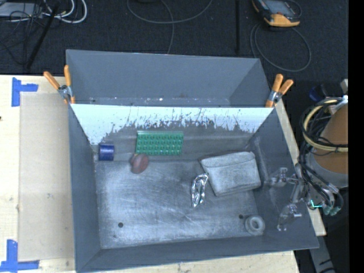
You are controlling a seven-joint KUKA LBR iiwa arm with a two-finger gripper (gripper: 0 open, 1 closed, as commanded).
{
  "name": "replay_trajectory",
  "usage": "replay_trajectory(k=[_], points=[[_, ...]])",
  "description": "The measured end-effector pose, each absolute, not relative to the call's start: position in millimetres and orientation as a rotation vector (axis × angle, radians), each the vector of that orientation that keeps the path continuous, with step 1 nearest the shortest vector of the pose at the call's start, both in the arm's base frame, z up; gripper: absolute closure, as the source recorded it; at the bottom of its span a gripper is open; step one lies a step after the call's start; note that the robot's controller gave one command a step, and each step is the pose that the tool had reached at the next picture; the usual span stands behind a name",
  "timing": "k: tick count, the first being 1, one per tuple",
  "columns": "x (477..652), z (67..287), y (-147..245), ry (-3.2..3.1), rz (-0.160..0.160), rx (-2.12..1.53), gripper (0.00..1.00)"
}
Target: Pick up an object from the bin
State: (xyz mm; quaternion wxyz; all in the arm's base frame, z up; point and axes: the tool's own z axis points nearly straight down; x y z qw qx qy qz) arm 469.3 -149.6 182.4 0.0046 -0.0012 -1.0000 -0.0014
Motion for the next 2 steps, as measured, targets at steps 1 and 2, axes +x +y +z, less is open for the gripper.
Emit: replay_trajectory(k=[1, 2], points=[[491.7, 71.0, -143.2, -3.092, 0.0, 0.574, 0.0], [491.9, 72.8, -143.4, -3.091, 0.001, 0.578, 1.0]])
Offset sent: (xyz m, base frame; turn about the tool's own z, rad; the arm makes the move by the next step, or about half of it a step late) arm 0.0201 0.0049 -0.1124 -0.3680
